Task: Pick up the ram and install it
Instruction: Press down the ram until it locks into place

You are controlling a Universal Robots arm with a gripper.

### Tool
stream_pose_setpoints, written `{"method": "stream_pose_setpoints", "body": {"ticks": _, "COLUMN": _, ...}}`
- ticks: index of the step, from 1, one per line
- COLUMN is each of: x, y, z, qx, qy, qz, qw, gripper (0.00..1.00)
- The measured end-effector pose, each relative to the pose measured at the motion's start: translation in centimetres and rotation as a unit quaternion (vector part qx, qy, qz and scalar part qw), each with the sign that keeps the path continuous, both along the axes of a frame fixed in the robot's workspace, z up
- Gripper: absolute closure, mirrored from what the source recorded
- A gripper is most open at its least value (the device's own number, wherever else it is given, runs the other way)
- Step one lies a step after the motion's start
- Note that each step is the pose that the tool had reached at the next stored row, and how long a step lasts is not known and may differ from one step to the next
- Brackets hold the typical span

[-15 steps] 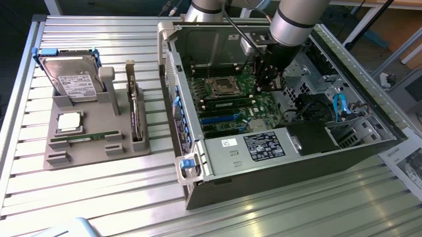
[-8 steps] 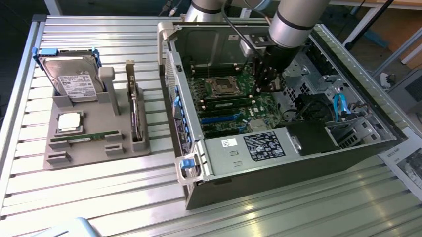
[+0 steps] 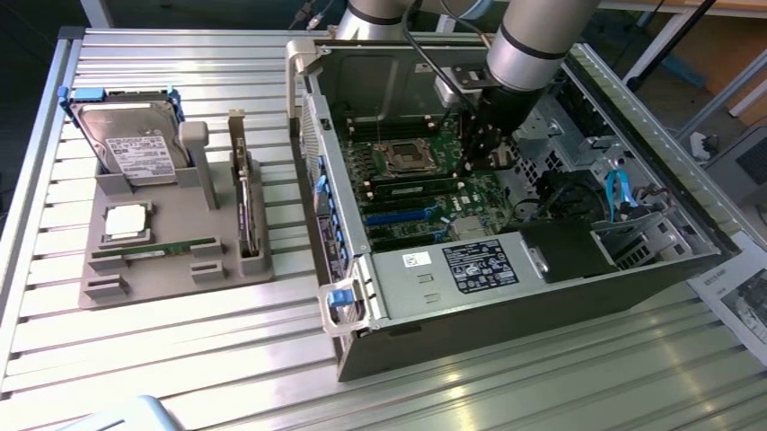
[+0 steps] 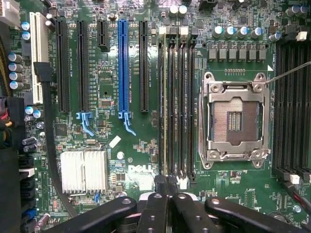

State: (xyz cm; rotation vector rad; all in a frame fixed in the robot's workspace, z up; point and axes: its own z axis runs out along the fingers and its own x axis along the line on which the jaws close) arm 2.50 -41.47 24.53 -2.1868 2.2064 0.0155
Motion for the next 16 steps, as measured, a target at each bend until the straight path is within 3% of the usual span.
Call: {"method": "stream_pose_setpoints", "body": {"ticks": 16, "x": 0.0, "y": 0.05, "z": -0.55, "qx": -0.0007, "qy": -0.0009, "qz": 0.0, "qw": 1.0, "gripper": 0.9}}
